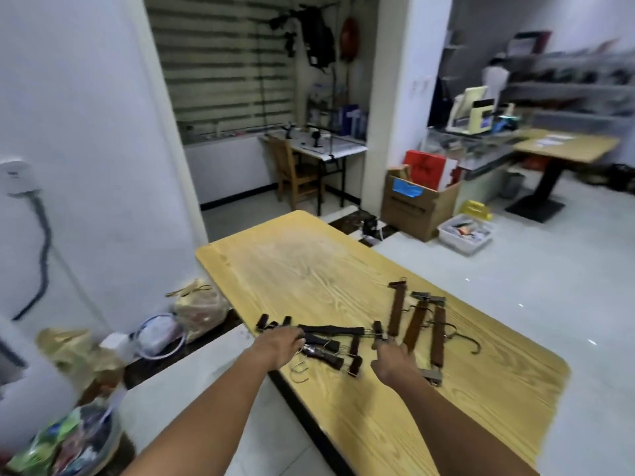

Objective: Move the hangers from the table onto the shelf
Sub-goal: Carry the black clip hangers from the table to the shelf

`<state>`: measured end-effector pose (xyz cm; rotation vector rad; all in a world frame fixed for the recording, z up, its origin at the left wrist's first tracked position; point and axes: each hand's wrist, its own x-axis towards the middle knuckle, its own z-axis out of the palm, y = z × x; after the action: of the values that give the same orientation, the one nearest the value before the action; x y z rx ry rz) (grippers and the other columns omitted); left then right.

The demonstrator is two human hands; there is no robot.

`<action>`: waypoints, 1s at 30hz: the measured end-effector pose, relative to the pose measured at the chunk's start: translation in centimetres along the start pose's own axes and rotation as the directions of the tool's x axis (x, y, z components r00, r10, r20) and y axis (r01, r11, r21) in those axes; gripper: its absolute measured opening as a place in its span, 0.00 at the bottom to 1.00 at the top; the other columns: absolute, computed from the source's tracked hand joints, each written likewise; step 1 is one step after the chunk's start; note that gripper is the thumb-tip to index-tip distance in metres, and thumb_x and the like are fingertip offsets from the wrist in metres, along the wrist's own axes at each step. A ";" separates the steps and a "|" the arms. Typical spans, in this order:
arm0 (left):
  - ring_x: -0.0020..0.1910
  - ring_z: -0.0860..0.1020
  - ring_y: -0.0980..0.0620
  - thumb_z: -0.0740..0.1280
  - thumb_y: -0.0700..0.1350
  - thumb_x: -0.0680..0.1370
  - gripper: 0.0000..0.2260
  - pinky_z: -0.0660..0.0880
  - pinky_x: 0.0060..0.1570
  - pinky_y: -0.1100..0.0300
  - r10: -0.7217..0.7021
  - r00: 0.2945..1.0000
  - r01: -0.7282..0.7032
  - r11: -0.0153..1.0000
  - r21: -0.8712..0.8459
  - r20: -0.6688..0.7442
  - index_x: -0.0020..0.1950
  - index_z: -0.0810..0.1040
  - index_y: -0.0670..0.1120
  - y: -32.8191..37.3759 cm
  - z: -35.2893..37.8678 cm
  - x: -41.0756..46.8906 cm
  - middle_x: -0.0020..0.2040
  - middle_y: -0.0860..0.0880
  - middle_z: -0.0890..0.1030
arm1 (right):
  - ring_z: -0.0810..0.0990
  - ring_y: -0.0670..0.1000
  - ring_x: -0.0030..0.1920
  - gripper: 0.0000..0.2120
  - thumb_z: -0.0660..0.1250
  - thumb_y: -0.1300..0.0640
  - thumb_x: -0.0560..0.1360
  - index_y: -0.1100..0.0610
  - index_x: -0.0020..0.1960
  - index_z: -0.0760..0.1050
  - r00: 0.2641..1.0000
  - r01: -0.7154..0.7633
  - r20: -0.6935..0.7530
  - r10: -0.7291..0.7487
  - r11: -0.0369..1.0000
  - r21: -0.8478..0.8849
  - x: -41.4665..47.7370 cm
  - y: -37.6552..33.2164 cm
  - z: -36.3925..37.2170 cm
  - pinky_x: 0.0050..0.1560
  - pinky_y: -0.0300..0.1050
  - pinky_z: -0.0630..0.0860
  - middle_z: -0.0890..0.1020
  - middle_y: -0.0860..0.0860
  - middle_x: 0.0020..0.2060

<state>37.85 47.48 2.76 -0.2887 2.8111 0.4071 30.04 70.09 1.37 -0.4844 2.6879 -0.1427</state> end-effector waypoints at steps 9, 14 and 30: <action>0.67 0.69 0.45 0.53 0.47 0.83 0.18 0.68 0.64 0.54 0.043 0.999 -0.045 0.998 0.044 0.029 0.73 0.64 0.48 -5.0 -1.1 11.1 0.70 0.45 0.70 | 0.65 0.60 0.69 0.22 0.58 0.58 0.79 0.54 0.72 0.63 0.995 0.065 -0.074 -0.065 0.998 -0.001 9.2 -6.0 -0.9 0.69 0.56 0.63 0.68 0.57 0.69; 0.62 0.73 0.44 0.53 0.45 0.82 0.16 0.70 0.61 0.51 0.085 0.990 -0.097 0.990 0.102 0.114 0.69 0.68 0.46 -6.5 2.0 14.6 0.65 0.44 0.74 | 0.66 0.59 0.68 0.23 0.58 0.63 0.77 0.55 0.71 0.64 0.999 0.020 -0.032 -0.020 1.000 -0.004 11.9 -4.7 1.6 0.67 0.53 0.63 0.70 0.56 0.67; 0.65 0.69 0.48 0.55 0.43 0.82 0.17 0.66 0.63 0.56 0.163 0.986 -0.167 0.980 0.108 0.046 0.71 0.66 0.48 -7.7 6.3 20.6 0.65 0.48 0.72 | 0.69 0.57 0.65 0.26 0.63 0.67 0.74 0.53 0.70 0.66 0.991 0.130 -0.027 -0.135 0.981 -0.143 19.7 -3.2 5.8 0.65 0.51 0.65 0.71 0.54 0.64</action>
<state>21.87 38.97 -11.28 -0.0235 2.8180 0.2862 16.45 59.98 -10.68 -0.7109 2.7127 0.0017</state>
